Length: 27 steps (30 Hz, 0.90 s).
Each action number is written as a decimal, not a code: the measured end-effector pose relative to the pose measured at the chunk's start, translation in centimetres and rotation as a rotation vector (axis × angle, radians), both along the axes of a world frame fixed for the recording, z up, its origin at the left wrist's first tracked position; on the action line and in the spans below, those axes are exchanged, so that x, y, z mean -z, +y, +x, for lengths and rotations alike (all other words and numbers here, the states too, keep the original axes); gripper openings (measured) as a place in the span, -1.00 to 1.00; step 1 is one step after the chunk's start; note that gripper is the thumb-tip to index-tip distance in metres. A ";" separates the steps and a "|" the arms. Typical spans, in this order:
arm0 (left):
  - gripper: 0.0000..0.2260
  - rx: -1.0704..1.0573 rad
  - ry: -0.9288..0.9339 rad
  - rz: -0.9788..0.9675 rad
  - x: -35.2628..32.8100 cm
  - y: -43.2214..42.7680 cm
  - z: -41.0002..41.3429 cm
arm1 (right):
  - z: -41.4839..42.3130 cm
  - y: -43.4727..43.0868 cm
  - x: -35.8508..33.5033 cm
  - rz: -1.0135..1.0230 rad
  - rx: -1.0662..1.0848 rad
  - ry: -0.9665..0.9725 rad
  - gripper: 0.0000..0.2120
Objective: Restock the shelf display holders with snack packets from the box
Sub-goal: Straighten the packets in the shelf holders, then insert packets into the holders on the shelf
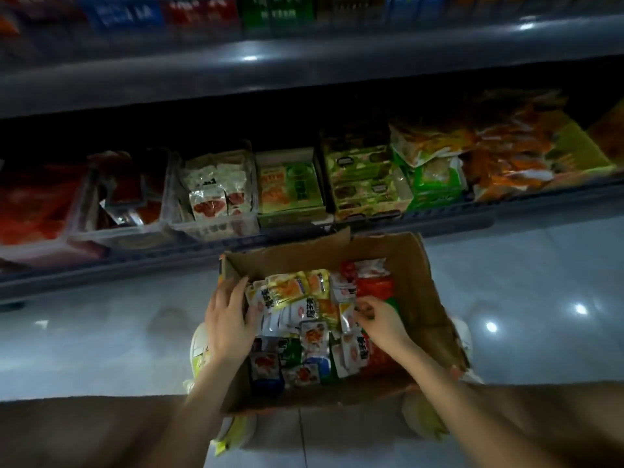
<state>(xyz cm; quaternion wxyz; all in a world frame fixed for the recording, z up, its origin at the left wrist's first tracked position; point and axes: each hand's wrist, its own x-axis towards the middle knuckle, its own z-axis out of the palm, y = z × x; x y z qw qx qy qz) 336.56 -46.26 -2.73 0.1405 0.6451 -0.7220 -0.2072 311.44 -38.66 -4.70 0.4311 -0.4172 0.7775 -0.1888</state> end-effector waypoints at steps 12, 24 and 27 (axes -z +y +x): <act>-0.61 -0.043 0.089 -0.028 3.9 -1.7 1.7 | 7.8 -10.1 10.0 0.059 0.211 0.062 -0.58; -0.88 -0.306 0.295 0.271 1.6 -1.0 0.0 | 6.2 -6.6 5.9 0.160 0.873 -0.730 -0.94; -0.83 -0.407 0.553 0.623 1.9 0.3 -2.1 | 6.0 -3.8 4.4 0.245 0.959 -0.878 -0.90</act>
